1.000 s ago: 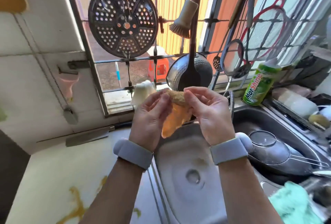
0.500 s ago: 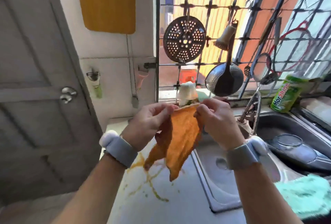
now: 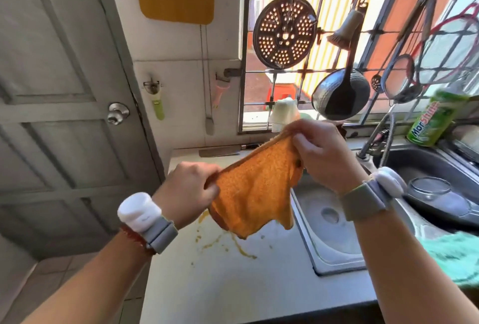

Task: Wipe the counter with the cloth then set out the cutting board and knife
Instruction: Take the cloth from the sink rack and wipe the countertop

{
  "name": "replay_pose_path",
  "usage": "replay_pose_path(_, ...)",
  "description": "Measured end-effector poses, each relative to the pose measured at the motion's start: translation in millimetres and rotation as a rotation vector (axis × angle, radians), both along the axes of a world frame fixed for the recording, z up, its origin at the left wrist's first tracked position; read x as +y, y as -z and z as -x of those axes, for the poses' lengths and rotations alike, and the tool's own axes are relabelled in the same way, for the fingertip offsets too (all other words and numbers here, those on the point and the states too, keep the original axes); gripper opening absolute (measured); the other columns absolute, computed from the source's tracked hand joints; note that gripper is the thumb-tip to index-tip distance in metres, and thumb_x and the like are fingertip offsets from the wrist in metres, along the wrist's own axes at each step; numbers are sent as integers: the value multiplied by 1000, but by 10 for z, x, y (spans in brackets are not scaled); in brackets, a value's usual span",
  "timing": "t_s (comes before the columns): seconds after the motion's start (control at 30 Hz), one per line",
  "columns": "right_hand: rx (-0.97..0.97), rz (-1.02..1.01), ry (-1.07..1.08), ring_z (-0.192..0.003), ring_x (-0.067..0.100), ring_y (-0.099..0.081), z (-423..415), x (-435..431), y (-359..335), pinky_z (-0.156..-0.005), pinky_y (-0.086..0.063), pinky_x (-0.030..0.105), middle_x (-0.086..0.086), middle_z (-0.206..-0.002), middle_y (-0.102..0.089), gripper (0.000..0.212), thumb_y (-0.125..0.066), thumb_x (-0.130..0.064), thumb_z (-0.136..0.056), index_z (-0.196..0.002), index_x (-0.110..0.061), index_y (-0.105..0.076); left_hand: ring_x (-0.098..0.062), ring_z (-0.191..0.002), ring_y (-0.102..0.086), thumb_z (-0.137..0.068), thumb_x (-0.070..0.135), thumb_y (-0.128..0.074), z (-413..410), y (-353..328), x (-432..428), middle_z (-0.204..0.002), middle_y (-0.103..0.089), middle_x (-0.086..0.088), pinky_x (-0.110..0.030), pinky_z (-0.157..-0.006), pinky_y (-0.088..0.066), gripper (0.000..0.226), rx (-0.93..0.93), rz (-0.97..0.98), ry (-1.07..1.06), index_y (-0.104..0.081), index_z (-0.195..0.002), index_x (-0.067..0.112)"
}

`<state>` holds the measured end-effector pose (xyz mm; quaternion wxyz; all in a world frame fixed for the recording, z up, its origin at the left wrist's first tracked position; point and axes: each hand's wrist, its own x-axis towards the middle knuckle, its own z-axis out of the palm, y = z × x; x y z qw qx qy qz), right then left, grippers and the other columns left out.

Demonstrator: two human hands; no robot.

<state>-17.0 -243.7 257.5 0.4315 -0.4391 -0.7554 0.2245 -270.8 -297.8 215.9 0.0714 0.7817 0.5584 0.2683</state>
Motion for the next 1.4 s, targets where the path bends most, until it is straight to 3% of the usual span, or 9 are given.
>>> replay_pose_path(0.1, -61, 57, 20, -70, 2, -62, -162, 338, 161, -57, -46, 11, 0, -84, -67, 24, -53, -6, -97, -92, -22, -70, -29, -92, -71, -86, 13, -54, 76, 192, 298, -97, -78, -8, -32, -82, -49, 29, 17, -87, -46, -74, -107, 17)
replay_pose_path(0.27, -114, 106, 128, -61, 3, -62, -190, 1177, 349, -51, -43, 5, 1, -73, -67, 21, -56, -1, -94, -88, -16, -69, -38, -99, -67, -97, 22, -49, 48, 158, 1187, -104, -75, -17, -46, -85, -54, 29, 91, -34, -244, -72, -114, 19)
replay_pose_path(0.37, -79, 143, 129, -68, 20, -68, -221, 1621, 389, -54, -55, 24, 5, -80, -72, 19, -55, -4, -96, -93, -15, -70, -39, -97, -67, -97, 21, -54, 27, 100, 1619, -104, -76, -16, -44, -83, -54, 25, 115, -76, -275, -73, -113, 20)
replay_pose_path(0.53, -57, 182, 11, -68, 0, -67, -397, 1928, 575, -59, -51, 13, -3, -79, -72, 18, -57, -5, -96, -94, -16, -71, -36, -91, -70, -90, 15, -60, 27, 287, 1930, -97, -77, -13, -42, -79, -57, 22, 26, -143, -264, -75, -105, 21)
replay_pose_path(0.77, -529, 346, -65, -92, 24, -67, -707, 1564, 1771, -82, -52, 34, 5, -95, -75, 20, -57, -8, -93, -99, -16, -74, -34, -112, -64, -84, 4, -53, -110, 1643, 1418, -117, -71, -16, -38, -100, -49, 39, 157, 336, -7, -70, -119, 12)
replay_pose_path(0.87, -782, 420, -171, -120, 26, -51, -691, 1331, 2321, -98, -44, 39, 3, -122, -64, 33, -57, -40, -97, -124, -23, -63, -24, -147, -27, -84, 22, -51, -194, 2100, 1241, -158, -36, -3, -38, -121, -25, 67, 227, 525, -39, -37, -150, 23)
replay_pose_path(0.93, -733, 410, -224, -132, 25, -41, -563, 1339, 2552, -110, -35, 37, 5, -137, -54, 48, -57, -44, -96, -137, -20, -54, -21, -151, -15, -88, 35, -48, -304, 2240, 1337, -164, -21, 1, -36, -123, -15, 71, 159, 512, -89, -23, -154, 28)
replay_pose_path(1.1, -451, 478, -67, -152, 28, -6, 123, 1823, 2876, -121, -5, 39, 9, -166, -13, 59, -38, -51, -102, -155, -30, -24, -28, -152, -13, -99, 43, -43, -707, 2442, 2097, -166, -16, -7, -41, -124, -13, 64, 44, 381, -296, -20, -156, 23)
replay_pose_path(1.4, -745, 348, 197, -153, 30, -1, 504, 2690, 3363, -122, 3, 49, 10, -167, -6, 67, -7, -65, -95, -156, -36, -16, -28, -152, -13, -97, 50, -18, -774, 2967, 2935, -165, -19, -8, -45, -125, -6, 66, 317, 380, -457, -19, -156, 20)
